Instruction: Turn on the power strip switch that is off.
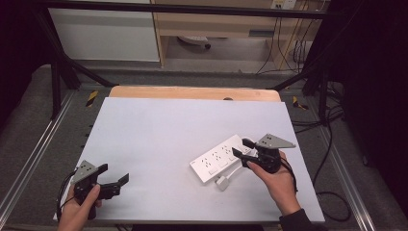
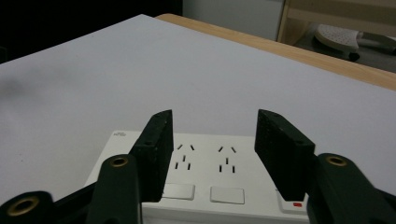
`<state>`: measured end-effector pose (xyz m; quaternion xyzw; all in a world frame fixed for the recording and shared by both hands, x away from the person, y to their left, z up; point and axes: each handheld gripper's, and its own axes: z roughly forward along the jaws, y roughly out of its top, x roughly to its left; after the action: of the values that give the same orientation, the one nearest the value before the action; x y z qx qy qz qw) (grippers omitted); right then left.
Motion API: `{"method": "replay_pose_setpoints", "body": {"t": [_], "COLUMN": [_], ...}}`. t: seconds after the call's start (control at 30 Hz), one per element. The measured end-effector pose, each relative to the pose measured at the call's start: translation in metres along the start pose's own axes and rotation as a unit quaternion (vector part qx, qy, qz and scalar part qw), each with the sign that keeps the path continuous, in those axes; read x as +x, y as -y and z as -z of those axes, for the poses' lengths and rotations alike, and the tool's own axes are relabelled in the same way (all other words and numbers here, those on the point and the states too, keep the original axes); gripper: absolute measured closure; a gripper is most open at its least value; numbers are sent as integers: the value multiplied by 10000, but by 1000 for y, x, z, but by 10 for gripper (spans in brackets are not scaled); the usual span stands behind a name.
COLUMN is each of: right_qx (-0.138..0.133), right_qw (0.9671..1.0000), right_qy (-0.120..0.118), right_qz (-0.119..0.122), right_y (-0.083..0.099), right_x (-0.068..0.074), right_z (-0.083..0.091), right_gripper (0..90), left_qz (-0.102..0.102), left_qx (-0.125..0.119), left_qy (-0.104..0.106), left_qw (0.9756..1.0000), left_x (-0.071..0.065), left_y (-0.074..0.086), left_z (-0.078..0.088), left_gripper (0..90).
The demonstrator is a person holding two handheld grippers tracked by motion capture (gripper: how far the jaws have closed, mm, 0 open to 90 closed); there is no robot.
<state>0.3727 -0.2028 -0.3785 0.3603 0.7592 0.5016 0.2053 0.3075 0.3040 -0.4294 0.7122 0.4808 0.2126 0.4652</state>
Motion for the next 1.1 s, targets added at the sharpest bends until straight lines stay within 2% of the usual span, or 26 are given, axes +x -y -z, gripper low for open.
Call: {"method": "replay_pose_setpoints", "body": {"t": [0.1, 0.27, 0.6, 0.7, 0.77, 0.87, 1.1], "right_qx": [31, 66, 56, 36, 36, 31, 119], "right_qw": [10000, 9999, 9997, 9996, 9996, 9996, 9994], "right_qy": [-15, -123, -235, -275, -294, -263, -305], "right_qz": [34, 96, 68, 55, 37, 23, -64], "right_y": [0, 1, 8, 10, 11, 14, 21], "right_x": [2, 7, 10, 10, 10, 9, 9], "right_z": [-2, -6, -7, -9, -11, -13, -17], "right_gripper": [518, 622, 796, 845, 872, 900, 900], "left_qz": [-1, -4, 16, -33, 11, 7, -2], "left_qx": [0, 4, 22, 18, 30, 19, 30], "left_qy": [4, 6, -27, -25, -58, -67, -63], "left_qw": [10000, 10000, 10000, 10000, 10000, 10000, 10000], "left_x": [0, 0, -1, 0, 1, 2, 2], "left_y": [0, 0, 0, 0, 0, 0, 0], "left_z": [0, 0, 0, 1, 1, 1, 1], "left_gripper": [67, 67, 66, 66, 66, 66, 66]}}
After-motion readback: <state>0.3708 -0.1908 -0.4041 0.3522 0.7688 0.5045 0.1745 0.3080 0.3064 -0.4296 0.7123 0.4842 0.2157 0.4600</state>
